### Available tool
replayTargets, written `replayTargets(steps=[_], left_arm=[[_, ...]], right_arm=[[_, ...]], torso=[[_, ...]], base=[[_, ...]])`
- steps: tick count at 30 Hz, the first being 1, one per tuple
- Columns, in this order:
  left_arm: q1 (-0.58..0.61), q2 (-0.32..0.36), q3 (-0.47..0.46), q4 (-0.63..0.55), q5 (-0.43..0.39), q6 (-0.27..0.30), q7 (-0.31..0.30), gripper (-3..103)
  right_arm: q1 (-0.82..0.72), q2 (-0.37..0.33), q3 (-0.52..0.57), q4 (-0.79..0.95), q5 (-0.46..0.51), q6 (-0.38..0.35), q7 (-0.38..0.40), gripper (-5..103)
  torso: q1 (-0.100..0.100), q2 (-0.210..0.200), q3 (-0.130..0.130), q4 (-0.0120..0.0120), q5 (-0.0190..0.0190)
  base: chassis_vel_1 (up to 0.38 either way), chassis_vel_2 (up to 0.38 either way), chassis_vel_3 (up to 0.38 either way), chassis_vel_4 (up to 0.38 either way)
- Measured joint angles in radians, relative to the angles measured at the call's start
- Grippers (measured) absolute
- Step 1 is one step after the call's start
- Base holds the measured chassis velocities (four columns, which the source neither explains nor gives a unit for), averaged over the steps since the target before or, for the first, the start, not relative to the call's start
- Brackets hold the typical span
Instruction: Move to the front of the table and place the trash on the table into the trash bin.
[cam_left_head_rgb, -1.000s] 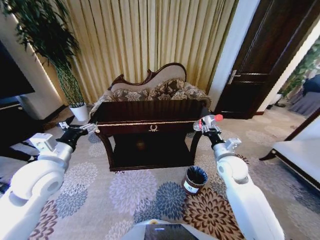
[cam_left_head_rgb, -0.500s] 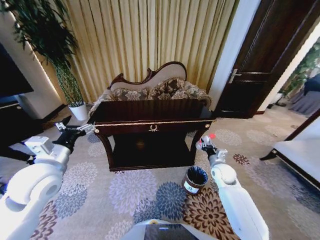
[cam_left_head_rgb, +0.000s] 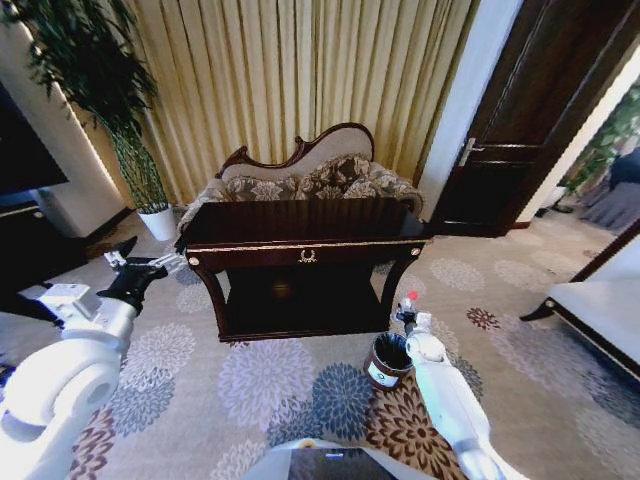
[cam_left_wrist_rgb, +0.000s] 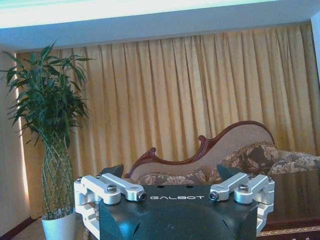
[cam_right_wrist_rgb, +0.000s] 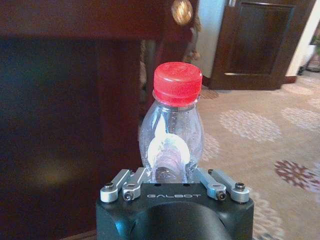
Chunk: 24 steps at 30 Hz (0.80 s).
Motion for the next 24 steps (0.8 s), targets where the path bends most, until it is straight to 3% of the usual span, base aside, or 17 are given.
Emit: replayTargets(steps=[9, 18, 21, 23, 24], left_arm=[[0.0, 0.013, -0.016, 0.005, -0.017, -0.005, -0.002, 100], [-0.002, 0.035, -0.037, 0.026, -0.028, -0.014, -0.001, 100], [-0.002, 0.033, -0.037, 0.024, -0.028, -0.014, -0.001, 100], [-0.002, 0.033, -0.036, 0.022, -0.028, -0.014, -0.001, 100], [-0.002, 0.032, -0.034, 0.019, -0.028, -0.014, -0.001, 100]], right_arm=[[0.096, -0.012, 0.021, -0.262, -0.075, 0.134, 0.0, 28], [0.098, -0.001, 0.027, -0.276, -0.091, 0.137, 0.0, 28], [0.093, 0.006, 0.027, -0.259, -0.112, 0.136, 0.0, 41], [0.092, 0.007, 0.027, -0.257, -0.117, 0.136, 0.0, 41], [0.089, 0.008, 0.028, -0.254, -0.122, 0.138, 0.0, 52]], torso=[[0.0, 0.0, 0.0, 0.0003, -0.0001], [0.0, 0.0, 0.0, 0.0002, -0.0002], [0.0, 0.0, 0.0, 0.0003, -0.0002], [0.0, 0.0, 0.0, 0.0003, -0.0002], [0.0, 0.0, 0.0, 0.0002, -0.0002]], base=[[0.0, 0.0, 0.0, 0.0], [0.0, 0.0, 0.0, 0.0], [0.0, 0.0, 0.0, 0.0], [0.0, 0.0, 0.0, 0.0], [0.0, 0.0, 0.0, 0.0]])
